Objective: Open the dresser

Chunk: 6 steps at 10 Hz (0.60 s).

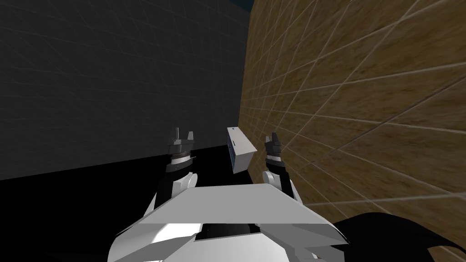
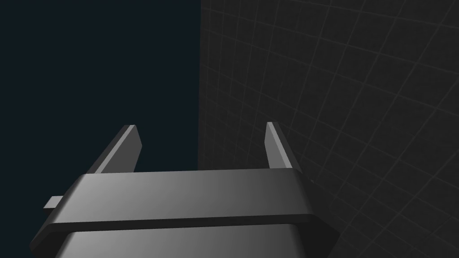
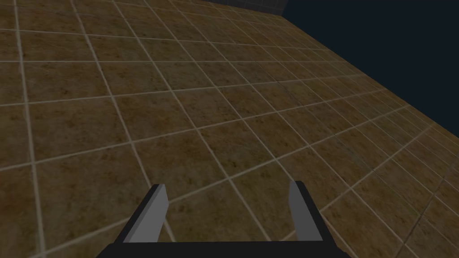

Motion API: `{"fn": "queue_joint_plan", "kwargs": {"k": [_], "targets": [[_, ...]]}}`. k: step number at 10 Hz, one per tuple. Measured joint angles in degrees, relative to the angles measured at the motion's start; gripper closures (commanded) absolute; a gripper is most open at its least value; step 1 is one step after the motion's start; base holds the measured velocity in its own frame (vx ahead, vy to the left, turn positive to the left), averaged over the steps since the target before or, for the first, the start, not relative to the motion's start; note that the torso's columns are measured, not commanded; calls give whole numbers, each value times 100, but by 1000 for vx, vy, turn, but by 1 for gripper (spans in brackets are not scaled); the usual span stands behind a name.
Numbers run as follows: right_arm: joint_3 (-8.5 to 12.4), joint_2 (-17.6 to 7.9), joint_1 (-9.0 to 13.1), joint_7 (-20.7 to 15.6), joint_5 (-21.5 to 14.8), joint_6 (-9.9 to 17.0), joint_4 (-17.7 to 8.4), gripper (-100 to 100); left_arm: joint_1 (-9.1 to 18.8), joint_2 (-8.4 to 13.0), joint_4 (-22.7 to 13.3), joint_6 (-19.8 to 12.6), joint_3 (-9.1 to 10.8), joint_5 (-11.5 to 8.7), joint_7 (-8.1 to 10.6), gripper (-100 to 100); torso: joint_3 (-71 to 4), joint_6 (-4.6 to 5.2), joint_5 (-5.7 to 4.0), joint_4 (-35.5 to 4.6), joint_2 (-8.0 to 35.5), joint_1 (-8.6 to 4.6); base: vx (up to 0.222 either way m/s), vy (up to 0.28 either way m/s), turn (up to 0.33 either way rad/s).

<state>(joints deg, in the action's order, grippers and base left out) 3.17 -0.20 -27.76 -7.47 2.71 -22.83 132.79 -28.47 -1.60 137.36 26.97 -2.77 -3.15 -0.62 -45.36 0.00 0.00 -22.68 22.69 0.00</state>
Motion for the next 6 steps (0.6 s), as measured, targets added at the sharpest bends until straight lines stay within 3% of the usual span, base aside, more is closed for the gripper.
{"fn": "queue_joint_plan", "kwargs": {"k": [3, 4, 6], "targets": [[0, 0, 0, 0, 0, 0, 0, 0, 0, 0, 0, 0, 0, 0, 0, 0, -2537, 0, 0, -1269, 1270, 0, 0, 0, 0], [0, 0, 0, 0, 0, 0, 0, -100, 0, 0, 0, 0, 0, 0, 0, 0, -3383, 0, 0, -1692, 1693, 0, 11, 11, 113], [6, -253, -14, -52, -122, 85, -123, -100, 0, 0, -2, -1, 0, 0, 0, 0, -3891, -1, 2, -1936, 1937, 7, 14, 31, 221]]}}
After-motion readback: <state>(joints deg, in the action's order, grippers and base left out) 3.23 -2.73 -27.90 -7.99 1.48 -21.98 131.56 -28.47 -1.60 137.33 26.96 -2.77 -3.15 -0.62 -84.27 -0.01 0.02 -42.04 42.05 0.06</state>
